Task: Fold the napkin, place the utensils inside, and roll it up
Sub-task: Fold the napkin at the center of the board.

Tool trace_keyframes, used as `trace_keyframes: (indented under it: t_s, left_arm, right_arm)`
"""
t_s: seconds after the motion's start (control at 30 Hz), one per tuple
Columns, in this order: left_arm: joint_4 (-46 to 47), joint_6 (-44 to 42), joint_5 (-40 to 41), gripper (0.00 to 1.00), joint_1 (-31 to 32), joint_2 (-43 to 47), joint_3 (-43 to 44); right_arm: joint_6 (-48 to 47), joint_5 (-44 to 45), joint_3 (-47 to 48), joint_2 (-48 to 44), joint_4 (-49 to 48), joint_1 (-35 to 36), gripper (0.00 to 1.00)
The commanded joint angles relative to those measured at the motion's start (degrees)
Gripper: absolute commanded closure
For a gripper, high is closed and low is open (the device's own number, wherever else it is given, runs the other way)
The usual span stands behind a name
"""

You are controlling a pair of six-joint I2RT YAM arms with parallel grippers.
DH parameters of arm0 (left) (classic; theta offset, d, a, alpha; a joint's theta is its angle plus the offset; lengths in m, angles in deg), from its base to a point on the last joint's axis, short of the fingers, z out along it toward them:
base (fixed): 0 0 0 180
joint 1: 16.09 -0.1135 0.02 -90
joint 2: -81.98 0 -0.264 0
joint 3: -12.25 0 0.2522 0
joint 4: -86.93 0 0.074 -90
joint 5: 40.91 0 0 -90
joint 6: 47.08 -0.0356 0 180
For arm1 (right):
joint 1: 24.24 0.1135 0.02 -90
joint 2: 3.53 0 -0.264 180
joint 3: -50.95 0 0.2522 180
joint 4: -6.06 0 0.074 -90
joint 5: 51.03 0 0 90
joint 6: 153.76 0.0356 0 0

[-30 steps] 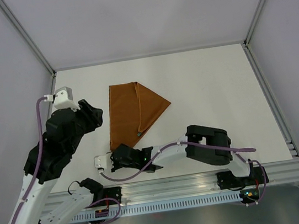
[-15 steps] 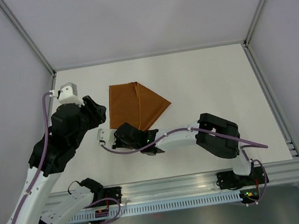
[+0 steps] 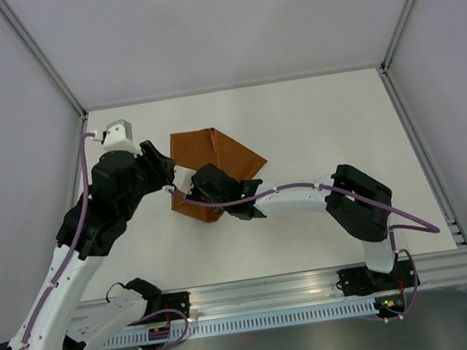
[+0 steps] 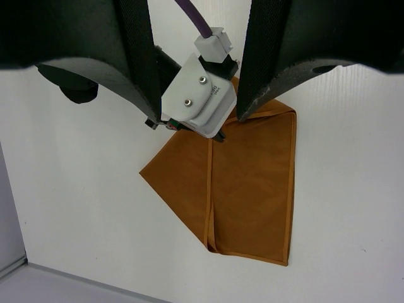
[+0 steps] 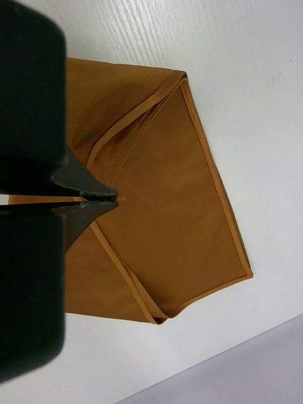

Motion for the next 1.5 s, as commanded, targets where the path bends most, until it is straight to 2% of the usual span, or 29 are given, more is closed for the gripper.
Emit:
trace_keyframes:
  t_s: [0.0, 0.8, 1.47]
  left_arm:
    - [3.3, -2.7, -1.3, 0.43, 0.1, 0.0, 0.0]
    - [9.0, -4.2, -6.0, 0.42, 0.1, -4.9, -2.3]
    - [10.5, -3.5, -7.4, 0.42, 0.1, -5.0, -3.2]
  right_arm:
    - [0.6, 3.3, 1.4, -2.9, 1.8, 0.1, 1.00]
    - [0.9, 8.0, 1.1, -8.6, 5.3, -5.5, 1.00]
    - [1.3, 7.8, -1.6, -7.3, 4.5, -11.4, 1.00]
